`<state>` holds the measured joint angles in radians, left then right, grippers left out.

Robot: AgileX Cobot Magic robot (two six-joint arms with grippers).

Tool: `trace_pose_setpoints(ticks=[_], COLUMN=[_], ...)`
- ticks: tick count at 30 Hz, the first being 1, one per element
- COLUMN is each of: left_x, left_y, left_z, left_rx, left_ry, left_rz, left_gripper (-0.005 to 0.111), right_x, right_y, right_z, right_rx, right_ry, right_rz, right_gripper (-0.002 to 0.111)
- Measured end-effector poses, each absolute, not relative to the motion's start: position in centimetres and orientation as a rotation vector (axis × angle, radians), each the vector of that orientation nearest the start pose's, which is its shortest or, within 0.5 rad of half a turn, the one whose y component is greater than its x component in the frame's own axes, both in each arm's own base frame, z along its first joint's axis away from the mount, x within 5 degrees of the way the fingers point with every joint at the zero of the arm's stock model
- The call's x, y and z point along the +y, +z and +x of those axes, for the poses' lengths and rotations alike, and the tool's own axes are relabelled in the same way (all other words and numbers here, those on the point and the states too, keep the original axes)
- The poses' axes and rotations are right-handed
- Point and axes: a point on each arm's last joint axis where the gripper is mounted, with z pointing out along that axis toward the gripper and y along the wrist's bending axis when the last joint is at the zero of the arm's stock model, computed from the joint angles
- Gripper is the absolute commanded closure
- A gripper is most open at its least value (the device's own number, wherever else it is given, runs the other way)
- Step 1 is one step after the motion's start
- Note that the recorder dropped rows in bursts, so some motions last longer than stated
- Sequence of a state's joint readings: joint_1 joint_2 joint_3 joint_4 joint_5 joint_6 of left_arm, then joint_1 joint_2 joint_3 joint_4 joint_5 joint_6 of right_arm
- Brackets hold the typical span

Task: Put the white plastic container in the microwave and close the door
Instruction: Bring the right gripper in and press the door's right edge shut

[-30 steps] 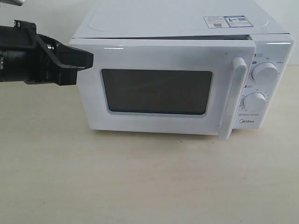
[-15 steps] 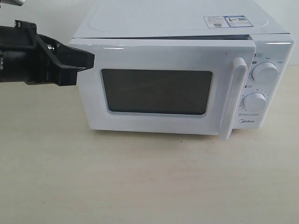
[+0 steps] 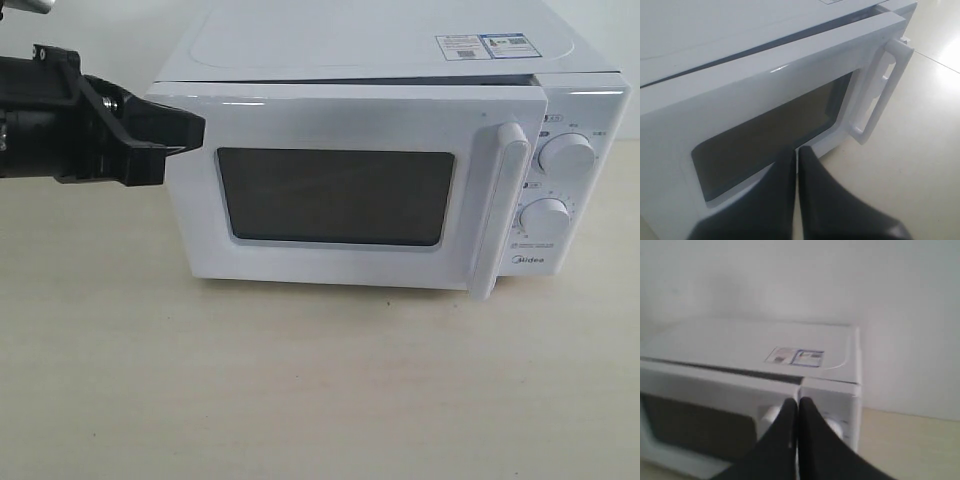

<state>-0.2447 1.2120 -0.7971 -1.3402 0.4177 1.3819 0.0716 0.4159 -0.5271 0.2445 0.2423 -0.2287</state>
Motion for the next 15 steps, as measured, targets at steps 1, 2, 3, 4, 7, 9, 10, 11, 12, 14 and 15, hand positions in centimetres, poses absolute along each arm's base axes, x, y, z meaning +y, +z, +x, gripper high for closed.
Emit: trace_pose_setpoints(ticks=[1,2,3,4,7,9,10,11,12,14,15], left_x=[-9.7,-9.7,-9.7,-9.7,-9.7,-9.7,-9.7,-9.7,-9.7,-9.7,-9.7], left_y=[30.6,30.6,30.6,30.6,30.6,30.6,30.6,30.6,30.6,30.6,30.6], left_z=[24.1,24.1,24.1,24.1,24.1,24.1,24.1,24.1,24.1,24.1,24.1], left_rx=[1.919,1.919,1.919,1.919,1.919,1.919,1.919,1.919,1.919,1.919,1.919], left_ry=[-0.522,-0.522,-0.522,-0.522,-0.522,-0.521,-0.521,-0.521,-0.521,-0.521,-0.521], left_rz=[0.562,0.562,0.562,0.562,0.562,0.564,0.564,0.564,0.564,0.564,0.564], left_gripper=[0.103,0.103,0.103,0.103,0.103,0.103,0.103,0.103,0.103,0.103,0.103], right_x=[1.6,2.1,2.8,3.4,5.7,7.3,7.9,8.6,9.4,11.3,12.1], right_y=[34.0,34.1,33.8,33.8,32.9,32.2,31.8,31.4,31.0,29.6,29.0], right_z=[9.4,10.0,10.9,11.4,13.5,15.0,15.6,16.4,17.2,19.2,20.5], right_rx=[1.635,1.655,1.686,1.695,1.733,1.754,1.763,1.770,1.776,1.780,1.765], right_ry=[0.126,0.148,0.182,0.204,0.269,0.291,0.297,0.296,0.291,0.253,0.210], right_rz=[-0.142,-0.198,-0.267,-0.325,-0.490,-0.564,-0.582,-0.596,-0.602,-0.583,-0.536], right_gripper=[0.108,0.108,0.108,0.108,0.108,0.108,0.108,0.108,0.108,0.108,0.108])
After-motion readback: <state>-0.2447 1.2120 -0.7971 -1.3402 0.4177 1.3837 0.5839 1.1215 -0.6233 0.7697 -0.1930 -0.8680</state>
